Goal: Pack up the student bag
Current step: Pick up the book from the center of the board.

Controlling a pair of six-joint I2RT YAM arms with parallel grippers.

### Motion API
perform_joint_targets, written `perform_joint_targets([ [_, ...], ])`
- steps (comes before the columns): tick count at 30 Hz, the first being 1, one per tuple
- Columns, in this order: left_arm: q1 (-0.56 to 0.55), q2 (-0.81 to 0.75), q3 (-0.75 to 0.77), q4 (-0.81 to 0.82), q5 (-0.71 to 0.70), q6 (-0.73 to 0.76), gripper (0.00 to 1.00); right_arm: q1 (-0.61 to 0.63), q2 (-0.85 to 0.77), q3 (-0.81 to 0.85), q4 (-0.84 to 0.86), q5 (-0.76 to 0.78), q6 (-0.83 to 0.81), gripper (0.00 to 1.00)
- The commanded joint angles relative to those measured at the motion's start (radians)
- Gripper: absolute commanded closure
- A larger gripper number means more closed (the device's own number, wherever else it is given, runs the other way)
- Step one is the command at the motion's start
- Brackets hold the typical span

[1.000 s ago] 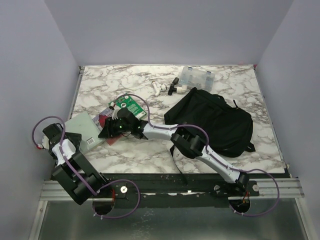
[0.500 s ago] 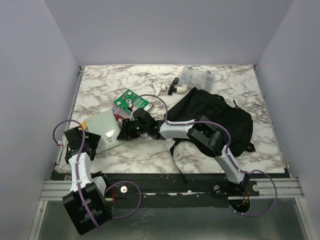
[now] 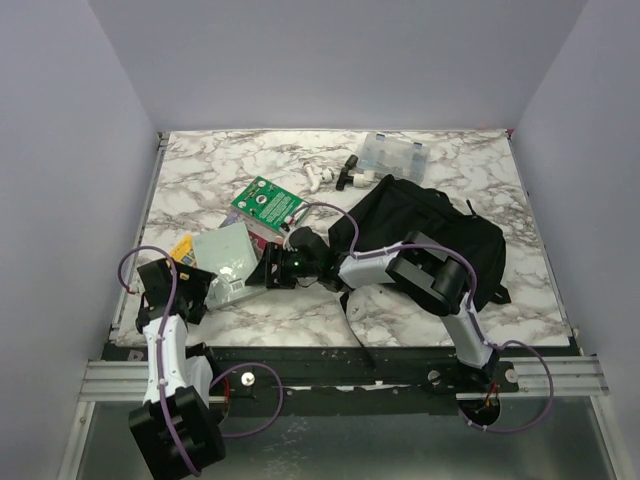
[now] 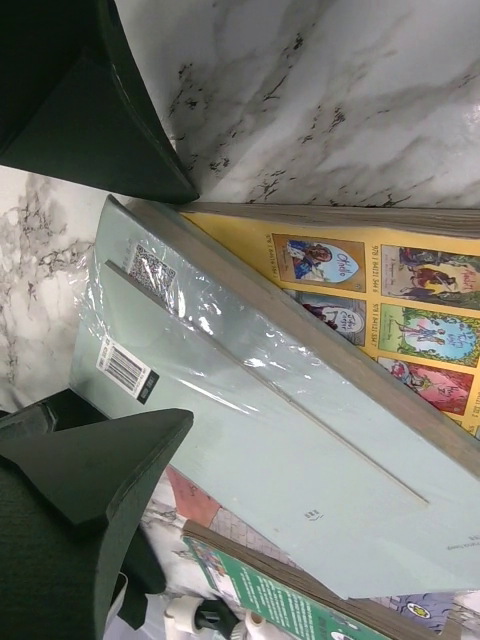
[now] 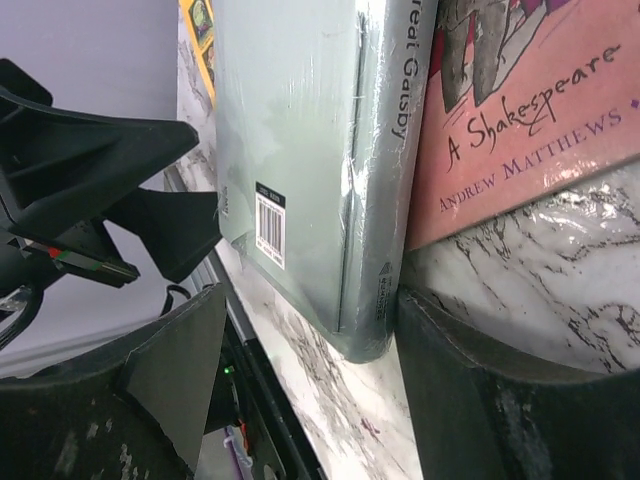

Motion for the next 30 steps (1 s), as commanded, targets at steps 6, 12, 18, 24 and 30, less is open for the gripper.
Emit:
perform_joint_targets([
  [6,-0.022,-0.014,-0.028,-0.058,0.143,-0.069,0.15,0.028,0.016,-0.109,0.182,-0.069,0.166,0.35],
  [12,-0.028,-0.079,-0.016,-0.097,0.157,-0.077,0.16,0.028,-0.032,-0.165,0.337,-0.058,0.218,0.61],
  [18,-0.029,-0.144,-0.007,-0.126,0.171,-0.068,0.15,0.023,-0.069,-0.190,0.413,-0.063,0.244,0.85],
  [24,-0.034,-0.203,0.100,-0.146,0.157,0.059,0.04,-0.037,-0.202,-0.244,0.371,-0.115,0.162,0.99],
  [30,-0.040,-0.232,0.225,-0.135,0.180,0.209,0.02,-0.172,-0.379,-0.377,0.353,-0.215,0.126,1.00],
])
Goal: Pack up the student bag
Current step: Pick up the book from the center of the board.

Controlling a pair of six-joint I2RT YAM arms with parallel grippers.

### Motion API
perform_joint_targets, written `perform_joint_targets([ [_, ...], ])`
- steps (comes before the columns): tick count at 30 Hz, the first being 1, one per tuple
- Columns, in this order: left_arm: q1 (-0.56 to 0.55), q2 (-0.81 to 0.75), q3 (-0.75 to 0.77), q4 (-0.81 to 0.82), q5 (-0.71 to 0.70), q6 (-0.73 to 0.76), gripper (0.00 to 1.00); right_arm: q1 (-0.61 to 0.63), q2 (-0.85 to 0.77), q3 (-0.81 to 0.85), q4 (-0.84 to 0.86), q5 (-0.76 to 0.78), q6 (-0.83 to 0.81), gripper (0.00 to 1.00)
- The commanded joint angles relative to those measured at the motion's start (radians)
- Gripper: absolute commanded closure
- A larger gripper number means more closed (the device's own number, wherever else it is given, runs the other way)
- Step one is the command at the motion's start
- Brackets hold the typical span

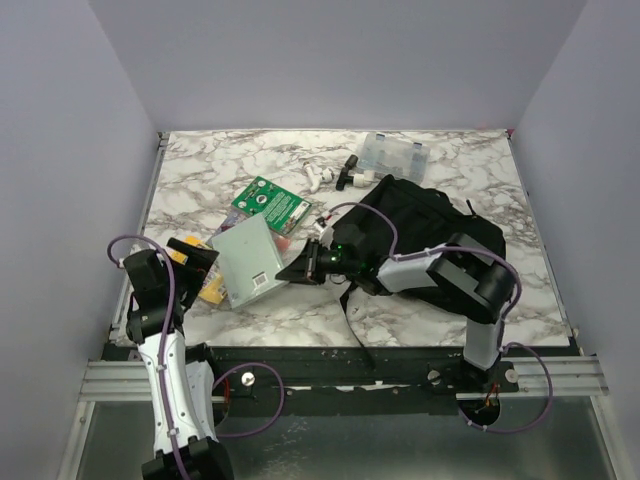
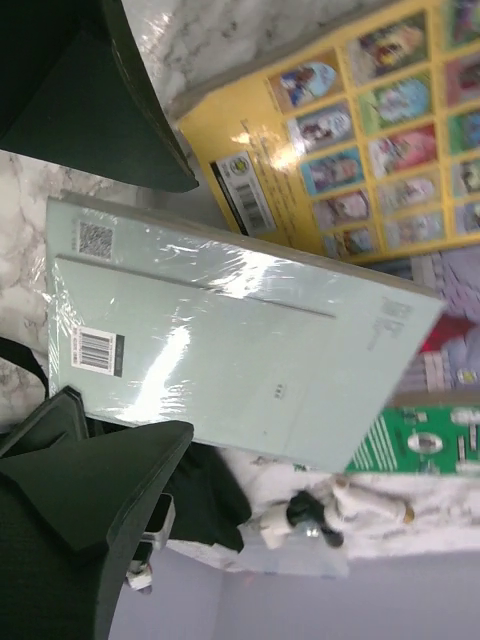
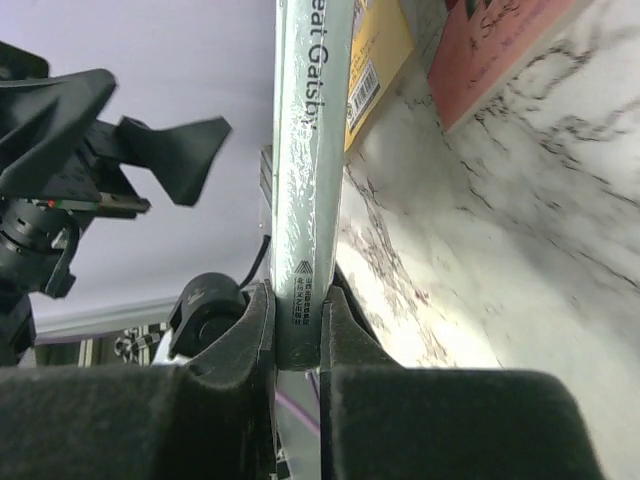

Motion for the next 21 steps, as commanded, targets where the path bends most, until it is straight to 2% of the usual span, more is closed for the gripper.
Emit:
perform_joint_targets([
  [1,-0.010,-0.016,0.084,0.046,0.112,0.122,0.02,-0.112,-0.175,-0.072,0.100,-0.127,-0.057,1.00],
  [5,-0.042,0.044,0.045,0.246,0.371,0.086,0.02,-0.217,-0.312,-0.146,0.072,-0.225,-0.078,1.00],
  [9,-0.108,0.119,0.030,0.415,0.543,0.010,0.02,-0.310,-0.467,-0.198,-0.054,-0.287,-0.117,1.00],
  [12,-0.190,0.137,0.015,0.542,0.555,-0.049,0.02,-0.366,-0.580,-0.230,-0.108,-0.312,-0.121,1.00],
  [16,-0.310,0.150,-0.021,0.773,0.544,-0.207,0.03,-0.386,-0.680,-0.211,-0.181,-0.327,-0.114,1.00],
  [21,-0.421,0.124,-0.005,0.870,0.471,-0.270,0.06,-0.388,-0.730,-0.193,-0.195,-0.353,-0.089,0.99],
])
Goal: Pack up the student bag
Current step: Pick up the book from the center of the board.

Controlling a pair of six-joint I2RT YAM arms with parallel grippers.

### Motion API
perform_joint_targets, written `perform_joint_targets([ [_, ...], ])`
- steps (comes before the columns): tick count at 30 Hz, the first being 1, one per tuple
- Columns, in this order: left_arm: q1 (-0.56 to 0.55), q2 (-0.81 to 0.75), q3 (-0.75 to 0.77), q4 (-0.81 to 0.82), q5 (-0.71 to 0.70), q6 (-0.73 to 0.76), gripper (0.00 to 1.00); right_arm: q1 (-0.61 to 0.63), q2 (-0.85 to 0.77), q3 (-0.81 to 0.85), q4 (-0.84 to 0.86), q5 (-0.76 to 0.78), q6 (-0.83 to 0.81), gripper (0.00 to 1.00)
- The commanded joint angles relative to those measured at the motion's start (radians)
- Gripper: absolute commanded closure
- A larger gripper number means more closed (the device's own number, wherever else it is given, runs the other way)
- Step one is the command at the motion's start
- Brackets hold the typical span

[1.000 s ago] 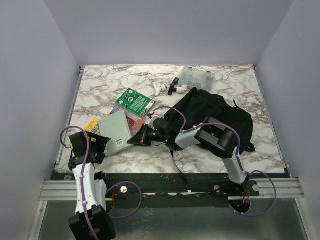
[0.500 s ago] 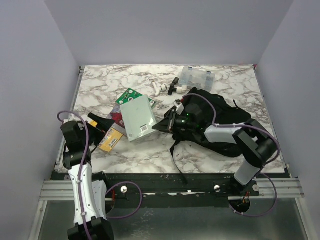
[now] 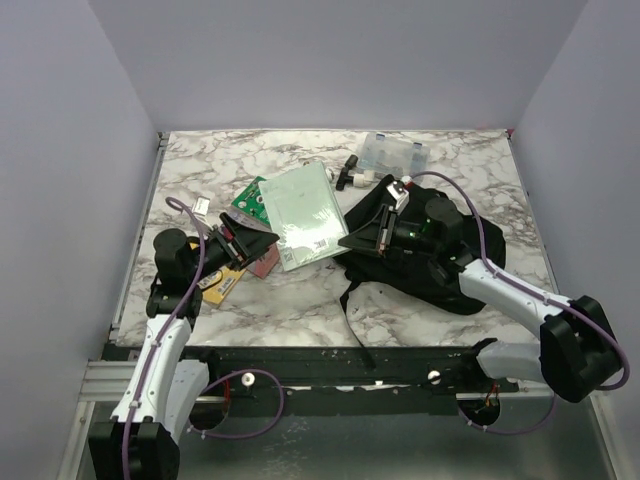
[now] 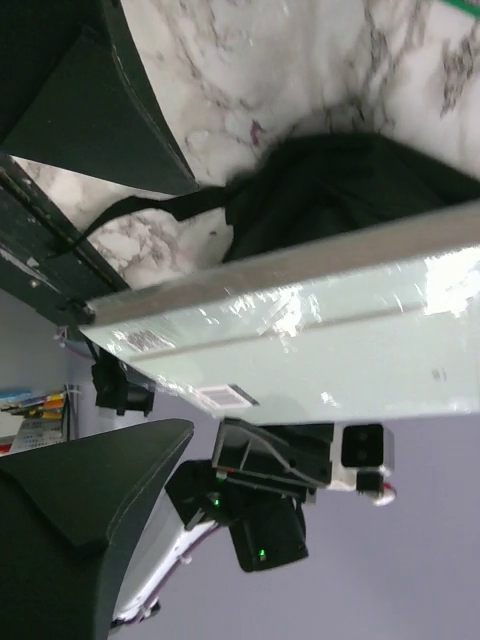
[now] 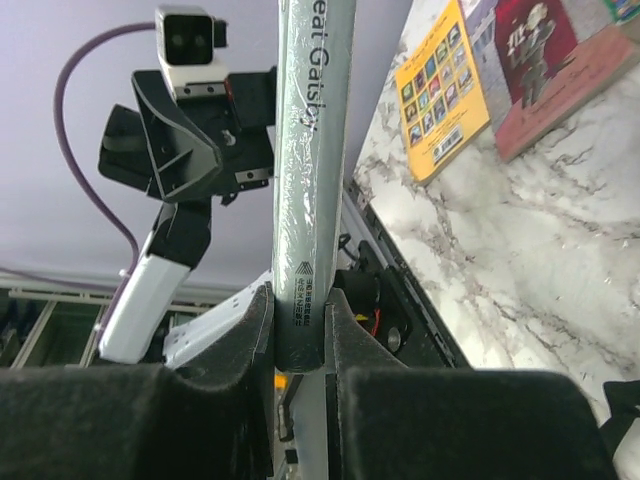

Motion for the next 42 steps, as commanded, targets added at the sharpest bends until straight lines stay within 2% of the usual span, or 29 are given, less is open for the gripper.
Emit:
perform_joint_targets([
  [1,-0.078,-0.040,0.005,0.213,-0.034,-0.112,0.07,-0.001,-0.059,0.052,0.048,-0.091,0.009,1.00],
  [4,-0.095,-0.061,-0.006,0.253,-0.066,-0.139,0.12,-0.001,-0.066,0.056,0.089,-0.120,0.042,1.00],
  [13,-0.098,-0.031,-0.008,0.305,-0.028,-0.267,0.23,-0.001,-0.054,0.054,0.279,-0.177,0.188,0.99],
  [18,-0.097,-0.092,-0.038,0.305,-0.095,-0.375,0.22,-0.001,-0.063,0.055,0.301,-0.174,0.204,0.99],
  [21,-0.097,-0.166,-0.044,0.291,-0.149,-0.369,0.19,-0.002,-0.072,0.071,0.260,-0.169,0.177,0.99],
  [25,-0.096,-0.260,0.007,0.104,-0.257,-0.321,0.14,-0.001,-0.079,0.086,0.213,-0.161,0.148,0.99],
  [29,-0.095,-0.280,0.179,-0.280,-0.440,-0.137,0.07,-0.001,-0.076,0.093,0.226,-0.166,0.154,1.00],
  [31,-0.096,-0.257,0.235,-0.395,-0.491,-0.097,0.06,-0.002,-0.067,0.102,0.247,-0.174,0.167,0.99],
  [34,-0.095,-0.179,0.239,-0.370,-0.411,-0.116,0.05,-0.002,-0.050,0.104,0.319,-0.198,0.217,0.99],
  [38,-0.097,-0.045,0.190,-0.151,-0.159,-0.210,0.07,-0.001,-0.026,0.103,0.410,-0.219,0.280,0.99],
  [42,-0.099,0.006,0.160,0.027,-0.079,-0.276,0.13,-0.001,-0.026,0.090,0.443,-0.221,0.305,0.99],
])
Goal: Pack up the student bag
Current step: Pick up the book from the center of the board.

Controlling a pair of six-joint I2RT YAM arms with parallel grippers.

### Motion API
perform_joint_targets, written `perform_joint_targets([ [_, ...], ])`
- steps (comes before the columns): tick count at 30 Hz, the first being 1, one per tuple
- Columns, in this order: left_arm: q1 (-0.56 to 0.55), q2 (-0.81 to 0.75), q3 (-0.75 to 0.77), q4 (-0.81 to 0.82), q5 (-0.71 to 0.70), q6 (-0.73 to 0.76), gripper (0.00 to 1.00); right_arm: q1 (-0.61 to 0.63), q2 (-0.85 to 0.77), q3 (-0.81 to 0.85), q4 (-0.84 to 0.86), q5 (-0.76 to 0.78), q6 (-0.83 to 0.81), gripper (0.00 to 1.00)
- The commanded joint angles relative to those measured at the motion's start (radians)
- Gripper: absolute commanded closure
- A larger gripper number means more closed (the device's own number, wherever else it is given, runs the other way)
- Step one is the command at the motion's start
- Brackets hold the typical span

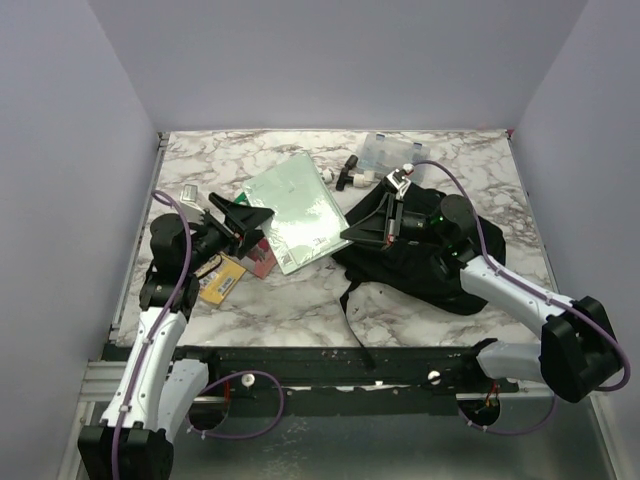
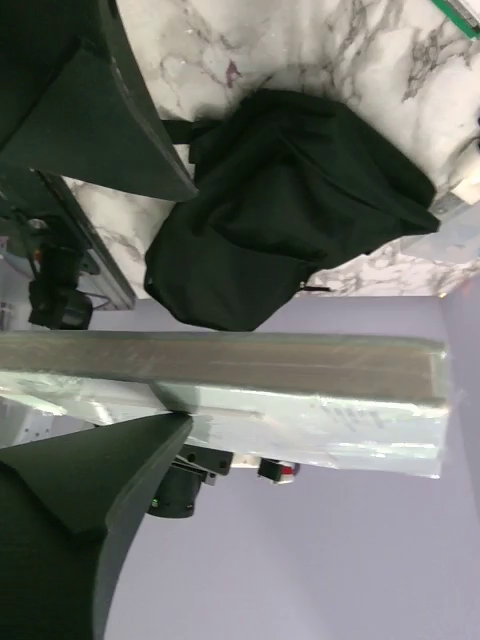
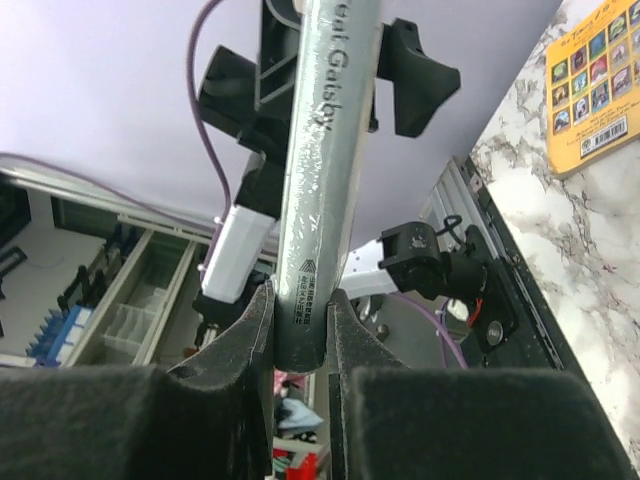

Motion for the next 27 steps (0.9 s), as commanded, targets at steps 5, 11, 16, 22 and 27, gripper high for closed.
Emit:
perform_joint_targets([
  [5,-0.010,-0.007,-0.115,0.388,0.142,-0.144,0.37,0.006,-0.027,0.024,0.177,-0.022,0.025,0.99],
  [11,-0.015,-0.030,-0.147,0.468,0.101,-0.205,0.76,0.007,-0.012,0.015,0.125,0.005,0.007,0.98],
  [16,-0.019,-0.083,-0.198,0.521,-0.003,-0.279,1.00,0.034,-0.025,-0.010,0.060,0.186,0.023,0.60],
  [22,-0.030,-0.140,-0.264,0.601,-0.155,-0.386,1.00,0.209,0.025,-0.019,0.121,0.474,0.070,0.27],
  [27,-0.039,-0.146,-0.290,0.681,-0.223,-0.435,1.00,0.356,0.083,-0.030,0.179,0.693,0.121,0.26],
])
